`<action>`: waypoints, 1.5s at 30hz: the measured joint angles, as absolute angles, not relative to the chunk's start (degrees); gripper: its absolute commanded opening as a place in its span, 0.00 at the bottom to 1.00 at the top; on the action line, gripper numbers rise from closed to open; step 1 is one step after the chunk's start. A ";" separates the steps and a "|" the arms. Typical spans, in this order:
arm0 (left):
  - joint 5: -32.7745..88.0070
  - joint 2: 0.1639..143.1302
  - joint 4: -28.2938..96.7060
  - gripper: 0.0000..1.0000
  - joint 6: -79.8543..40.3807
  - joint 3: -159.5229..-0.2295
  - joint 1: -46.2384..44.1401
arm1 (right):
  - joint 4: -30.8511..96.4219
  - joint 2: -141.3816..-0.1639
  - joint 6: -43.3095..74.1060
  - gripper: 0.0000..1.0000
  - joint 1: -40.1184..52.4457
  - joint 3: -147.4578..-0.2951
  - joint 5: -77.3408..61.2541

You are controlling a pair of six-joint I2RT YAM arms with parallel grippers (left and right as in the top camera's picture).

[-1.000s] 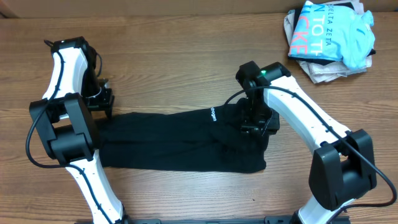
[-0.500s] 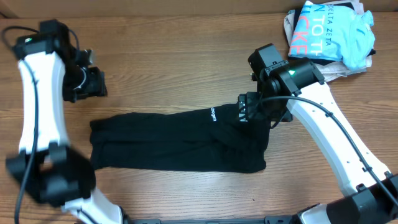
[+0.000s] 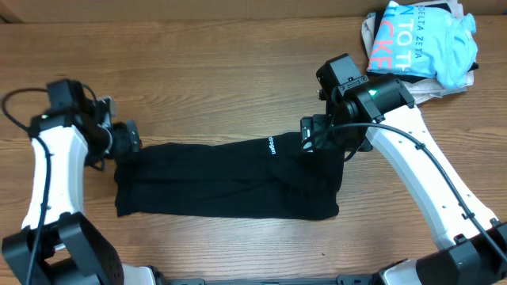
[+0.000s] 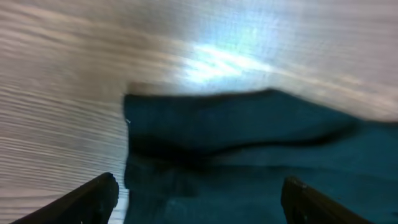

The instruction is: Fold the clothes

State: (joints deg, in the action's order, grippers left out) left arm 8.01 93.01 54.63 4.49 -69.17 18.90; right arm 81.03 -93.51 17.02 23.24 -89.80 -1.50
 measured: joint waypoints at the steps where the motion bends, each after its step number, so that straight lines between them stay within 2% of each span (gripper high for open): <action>1: 7.99 93.21 54.39 0.88 4.75 -68.18 18.90 | 81.08 -93.51 16.86 0.94 23.24 -89.80 -1.50; 26: 1.43 99.57 50.52 0.91 7.70 -59.31 20.03 | 81.01 -93.51 14.94 0.96 23.24 -89.80 -1.48; 30: 1.43 99.57 46.65 0.95 7.70 -57.39 20.03 | 80.93 -93.51 14.94 0.96 23.24 -89.80 -1.48; 34: 1.26 99.46 42.61 0.93 7.73 -54.50 20.03 | 80.42 -93.51 14.92 0.96 23.24 -89.80 -1.50; 36: 1.30 99.20 41.82 0.84 7.70 -54.11 20.03 | 80.20 -93.51 14.94 0.96 23.24 -89.80 -1.50; 38: 1.52 99.04 41.23 0.70 7.77 -53.91 20.03 | 79.92 -93.51 14.90 0.96 23.24 -89.80 -1.48; 42: 2.98 99.04 40.66 0.18 7.68 -53.84 20.03 | 79.37 -93.51 14.94 0.96 23.24 -89.80 -1.50; 43: 3.97 99.04 40.64 0.11 7.75 -53.82 20.01 | 79.26 -93.51 14.94 0.96 23.24 -89.80 -1.50; 45: 5.17 99.00 40.69 0.04 7.75 -53.80 19.99 | 78.94 -93.51 14.94 0.96 23.24 -89.80 -1.48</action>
